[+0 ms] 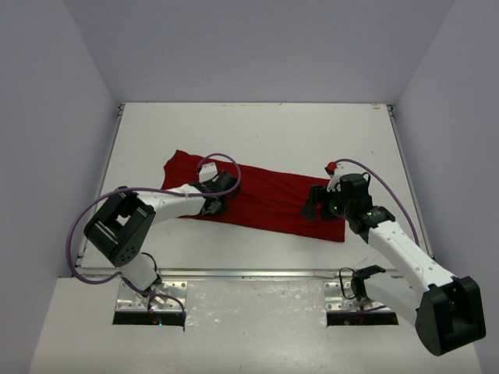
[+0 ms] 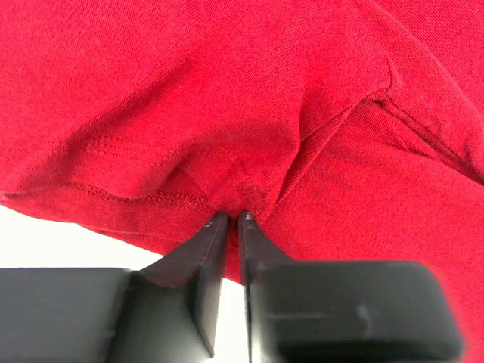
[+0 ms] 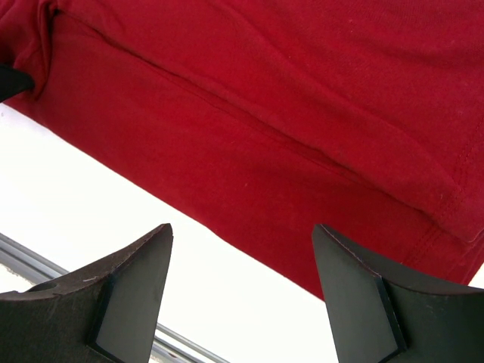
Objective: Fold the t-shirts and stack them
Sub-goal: Fold the other side of the tshirt into a rectangle
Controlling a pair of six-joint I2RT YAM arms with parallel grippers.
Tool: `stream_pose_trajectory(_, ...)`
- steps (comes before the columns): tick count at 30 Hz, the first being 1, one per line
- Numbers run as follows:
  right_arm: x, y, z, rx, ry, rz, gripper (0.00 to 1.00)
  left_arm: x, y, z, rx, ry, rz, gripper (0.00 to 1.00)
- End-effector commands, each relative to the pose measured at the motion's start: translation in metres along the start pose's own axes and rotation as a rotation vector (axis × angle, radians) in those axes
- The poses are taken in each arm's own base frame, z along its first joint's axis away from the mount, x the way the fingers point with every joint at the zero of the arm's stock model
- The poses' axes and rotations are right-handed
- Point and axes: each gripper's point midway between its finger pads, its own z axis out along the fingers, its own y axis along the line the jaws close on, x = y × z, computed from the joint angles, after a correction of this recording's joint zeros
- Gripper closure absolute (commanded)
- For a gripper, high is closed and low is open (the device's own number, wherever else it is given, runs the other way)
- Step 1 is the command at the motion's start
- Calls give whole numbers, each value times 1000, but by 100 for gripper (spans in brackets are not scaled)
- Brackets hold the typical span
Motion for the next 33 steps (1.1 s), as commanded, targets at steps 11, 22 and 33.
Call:
stream_pose_trajectory(11,-8,4,-1,-18,-38,-25,25,-16,-18,-17,70,-64,-38,100)
stream_pose_trajectory(22,-7,4,-1,-20,-34,-22,25,12,-33,-34,92,-62,-71,99)
stream_pose_trajectory(33,-7,5,0,-25,-30,-19,25,22,-32,-29,44,-52,-48,37)
